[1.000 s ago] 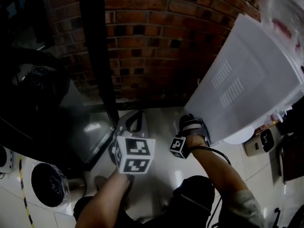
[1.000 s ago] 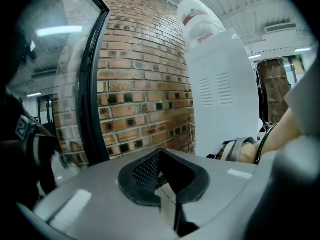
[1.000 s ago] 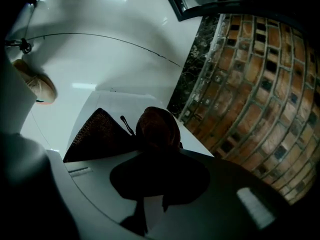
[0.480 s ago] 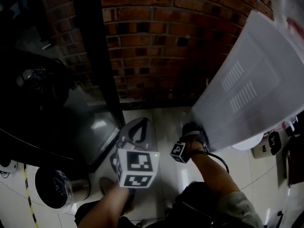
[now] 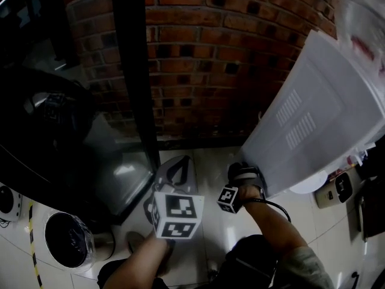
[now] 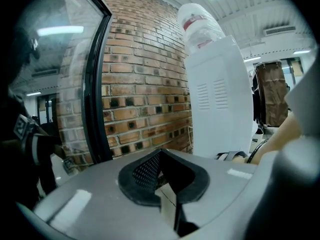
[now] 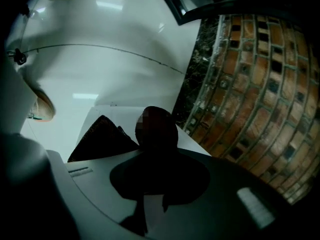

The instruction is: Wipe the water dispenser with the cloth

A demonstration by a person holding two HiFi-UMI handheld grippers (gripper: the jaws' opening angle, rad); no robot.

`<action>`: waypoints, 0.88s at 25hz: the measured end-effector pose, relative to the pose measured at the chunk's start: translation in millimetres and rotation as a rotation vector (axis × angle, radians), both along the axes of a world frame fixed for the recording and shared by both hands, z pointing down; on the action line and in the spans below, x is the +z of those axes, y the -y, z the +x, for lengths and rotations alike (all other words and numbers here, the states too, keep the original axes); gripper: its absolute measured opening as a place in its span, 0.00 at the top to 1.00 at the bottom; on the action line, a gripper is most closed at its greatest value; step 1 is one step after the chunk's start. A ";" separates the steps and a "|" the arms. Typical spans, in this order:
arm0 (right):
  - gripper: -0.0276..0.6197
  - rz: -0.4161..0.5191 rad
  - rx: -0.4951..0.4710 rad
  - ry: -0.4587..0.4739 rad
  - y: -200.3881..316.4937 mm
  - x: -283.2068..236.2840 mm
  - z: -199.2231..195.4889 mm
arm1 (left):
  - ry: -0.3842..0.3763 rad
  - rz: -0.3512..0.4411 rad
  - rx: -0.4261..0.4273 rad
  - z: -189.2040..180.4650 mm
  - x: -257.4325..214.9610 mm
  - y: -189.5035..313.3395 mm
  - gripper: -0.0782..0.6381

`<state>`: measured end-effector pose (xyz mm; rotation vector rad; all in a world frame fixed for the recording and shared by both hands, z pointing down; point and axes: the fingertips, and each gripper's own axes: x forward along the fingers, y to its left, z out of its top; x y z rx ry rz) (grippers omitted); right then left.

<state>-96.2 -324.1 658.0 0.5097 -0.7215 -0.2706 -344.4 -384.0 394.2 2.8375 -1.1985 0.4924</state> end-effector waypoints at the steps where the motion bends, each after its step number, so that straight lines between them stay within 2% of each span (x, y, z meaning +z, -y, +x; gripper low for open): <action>1: 0.86 0.032 0.001 0.018 1.5 -13.3 -4.9 | -0.007 0.008 0.003 0.9 -4.5 -1.3 0.89; 5: 0.86 0.183 -0.020 0.081 6.7 -82.1 -34.2 | -0.026 0.025 0.009 2.2 -15.6 -7.4 0.89; 13: 0.86 0.513 -0.076 0.090 -21.4 -274.2 -51.5 | -0.124 0.055 0.036 24.0 -43.4 -15.1 0.89; 16: 0.86 0.602 -0.079 0.050 -41.3 -345.3 -51.0 | -0.139 0.069 0.065 36.4 -50.9 -26.7 0.89; 22: 0.86 0.784 -0.086 -0.097 -74.5 -475.0 -40.9 | -0.167 0.106 0.138 68.2 -65.6 -53.2 0.89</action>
